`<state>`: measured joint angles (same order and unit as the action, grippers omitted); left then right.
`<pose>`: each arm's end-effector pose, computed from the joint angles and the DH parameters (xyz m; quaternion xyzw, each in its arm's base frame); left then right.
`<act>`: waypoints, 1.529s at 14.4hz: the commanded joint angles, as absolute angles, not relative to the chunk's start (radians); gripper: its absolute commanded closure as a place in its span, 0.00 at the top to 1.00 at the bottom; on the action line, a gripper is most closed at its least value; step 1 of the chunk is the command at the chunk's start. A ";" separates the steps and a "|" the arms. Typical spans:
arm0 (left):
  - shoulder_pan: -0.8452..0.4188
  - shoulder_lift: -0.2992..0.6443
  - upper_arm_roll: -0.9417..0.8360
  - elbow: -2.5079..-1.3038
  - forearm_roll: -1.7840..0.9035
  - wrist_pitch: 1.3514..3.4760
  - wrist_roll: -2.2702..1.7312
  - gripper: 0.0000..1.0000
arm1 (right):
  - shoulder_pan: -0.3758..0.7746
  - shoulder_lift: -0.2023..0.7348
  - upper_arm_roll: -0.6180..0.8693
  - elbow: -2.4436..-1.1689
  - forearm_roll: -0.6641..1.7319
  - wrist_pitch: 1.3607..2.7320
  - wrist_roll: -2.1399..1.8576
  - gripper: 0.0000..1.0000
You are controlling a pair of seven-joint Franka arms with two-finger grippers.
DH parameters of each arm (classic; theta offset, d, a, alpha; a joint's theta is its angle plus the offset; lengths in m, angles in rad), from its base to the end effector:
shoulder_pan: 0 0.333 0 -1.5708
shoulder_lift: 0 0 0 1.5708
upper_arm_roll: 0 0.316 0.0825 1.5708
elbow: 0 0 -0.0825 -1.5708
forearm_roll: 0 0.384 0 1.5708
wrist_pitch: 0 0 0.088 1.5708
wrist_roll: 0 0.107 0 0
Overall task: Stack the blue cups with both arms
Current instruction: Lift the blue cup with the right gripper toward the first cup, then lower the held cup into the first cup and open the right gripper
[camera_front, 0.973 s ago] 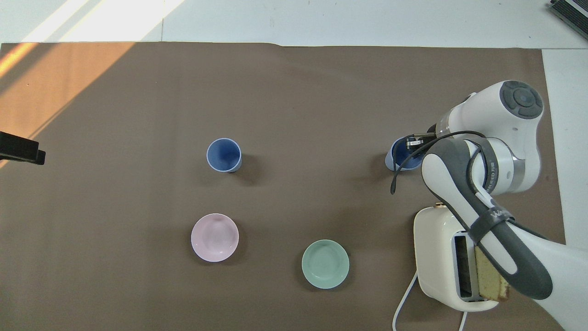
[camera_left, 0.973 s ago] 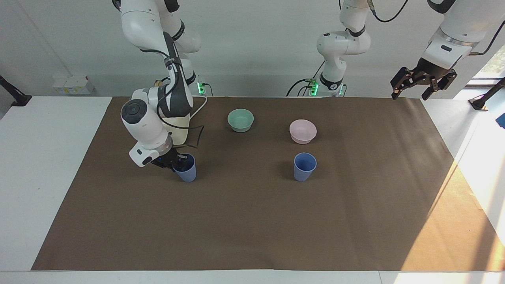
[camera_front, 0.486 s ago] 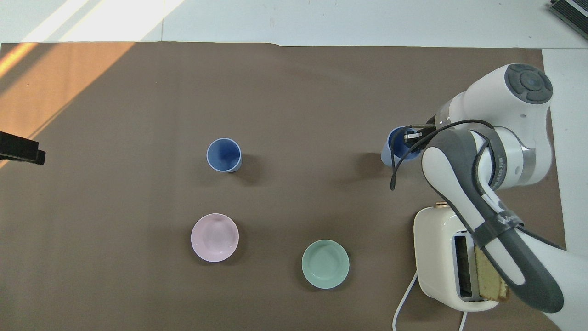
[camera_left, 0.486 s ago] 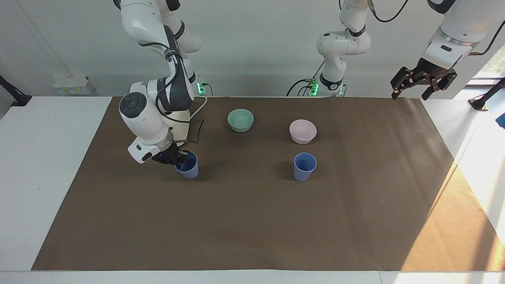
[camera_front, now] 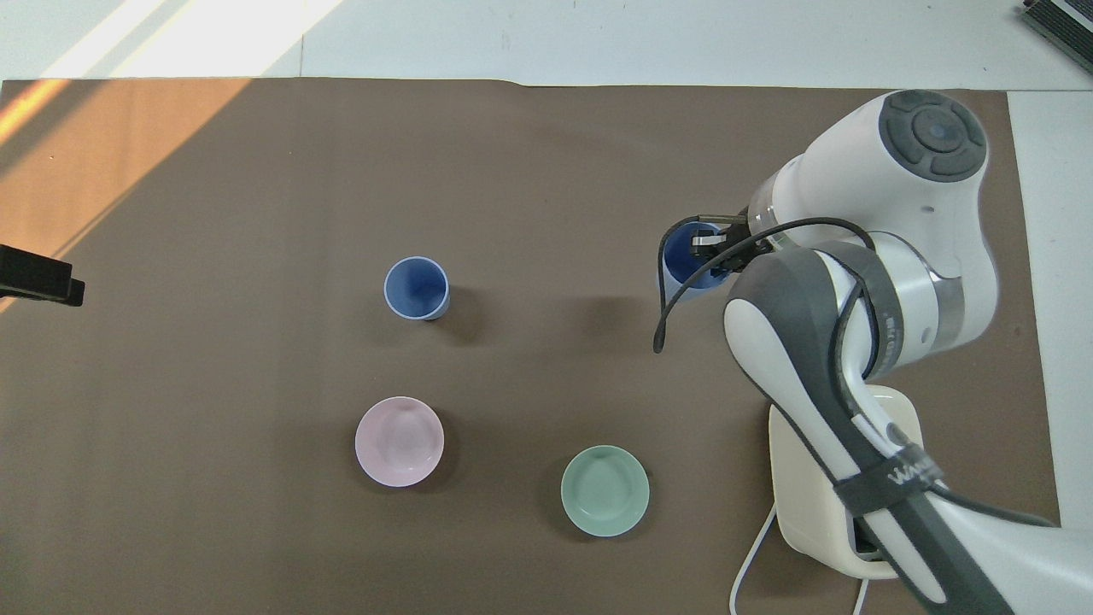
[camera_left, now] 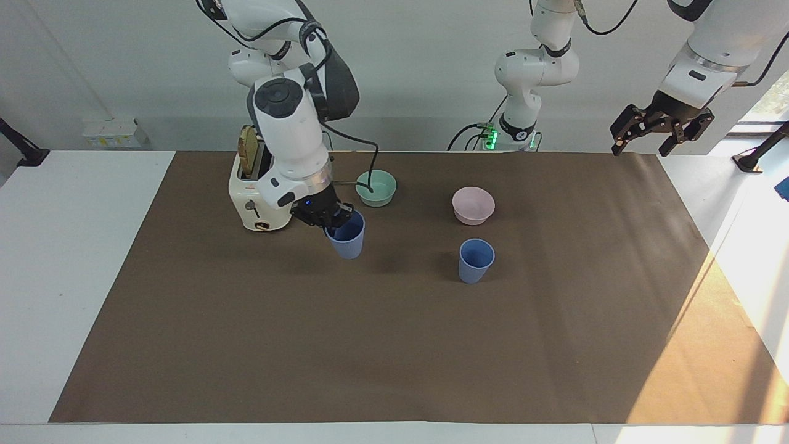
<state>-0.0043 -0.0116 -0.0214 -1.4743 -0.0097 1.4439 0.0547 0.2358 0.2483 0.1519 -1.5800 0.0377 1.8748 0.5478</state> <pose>0.5375 -0.0150 0.6648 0.9991 -0.0408 -0.0093 0.0048 0.5971 0.2370 0.5000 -0.9952 0.0878 -0.0054 0.0438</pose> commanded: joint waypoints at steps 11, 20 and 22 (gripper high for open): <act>0.011 -0.021 -0.031 -1.489 0.000 1.447 0.067 1.00 | 0.434 0.417 0.152 -1.215 0.035 1.827 0.793 0.00; 0.011 -0.021 -0.031 -1.489 0.002 1.447 0.067 1.00 | 0.417 0.451 0.164 -1.246 0.202 2.049 0.805 0.00; 0.011 -0.021 -0.031 -1.489 0.002 1.447 0.067 1.00 | 0.429 0.451 0.164 -1.252 0.216 2.048 0.805 0.00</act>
<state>-0.0043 -0.0116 -0.0215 -1.4743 -0.0097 1.4439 0.0547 0.4307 0.4456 0.1536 -1.2547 0.1876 2.0380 0.7838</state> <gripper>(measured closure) 0.000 0.965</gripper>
